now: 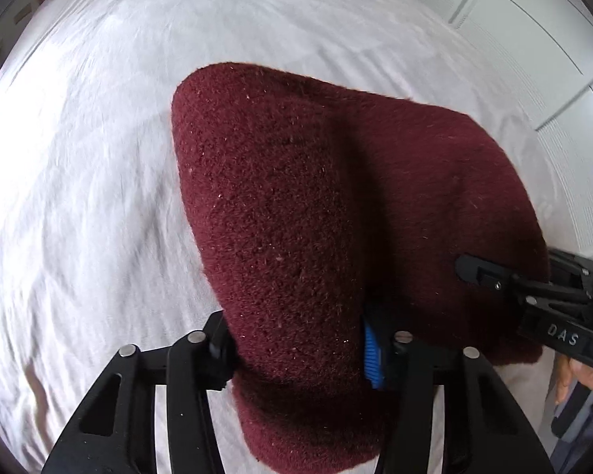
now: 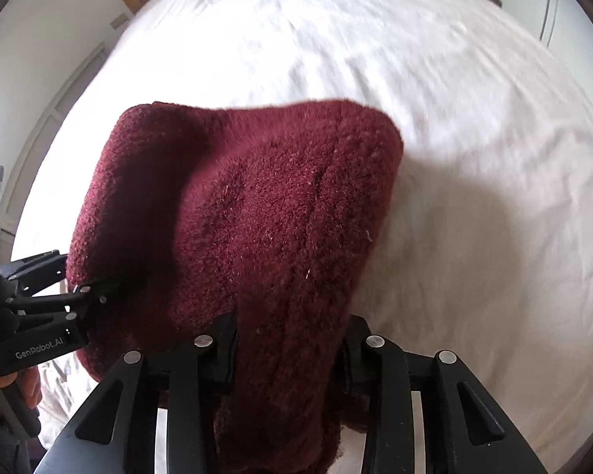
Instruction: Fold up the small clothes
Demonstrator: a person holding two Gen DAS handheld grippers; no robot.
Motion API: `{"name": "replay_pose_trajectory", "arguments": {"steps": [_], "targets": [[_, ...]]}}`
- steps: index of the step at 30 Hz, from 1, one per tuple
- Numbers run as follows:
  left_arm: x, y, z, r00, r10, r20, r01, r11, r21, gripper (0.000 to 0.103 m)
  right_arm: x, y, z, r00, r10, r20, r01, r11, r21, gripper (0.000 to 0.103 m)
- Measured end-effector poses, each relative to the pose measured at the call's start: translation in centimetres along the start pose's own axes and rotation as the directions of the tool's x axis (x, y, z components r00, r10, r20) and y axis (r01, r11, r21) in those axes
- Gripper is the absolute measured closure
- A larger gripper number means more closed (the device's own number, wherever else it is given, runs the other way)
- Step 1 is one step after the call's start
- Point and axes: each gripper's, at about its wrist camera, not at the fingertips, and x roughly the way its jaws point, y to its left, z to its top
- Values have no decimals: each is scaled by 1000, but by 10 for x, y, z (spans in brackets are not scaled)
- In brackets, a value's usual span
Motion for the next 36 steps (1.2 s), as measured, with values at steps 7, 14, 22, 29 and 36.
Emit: {"name": "replay_pose_trajectory", "arguments": {"steps": [7,14,22,29,36], "targets": [[-51,23,-1,996,-43,74,43,999,7,61,-29,39,2,998,46,46,-44,997,-58,68],[-89,64,-21,992,-7,127,12,999,-33,61,-18,92,13,996,77,46,-72,992,-106,68],[-69,109,-54,996,25,82,-17,996,-92,60,50,121,3,998,-2,-59,-6,990,-144,65],[-42,116,-74,997,43,70,-33,989,-141,40,58,114,0,995,-77,-65,66,986,-155,32],[-49,119,-81,998,62,31,-56,983,-176,25,19,131,-10,987,-154,52,162,960,-228,22]]}}
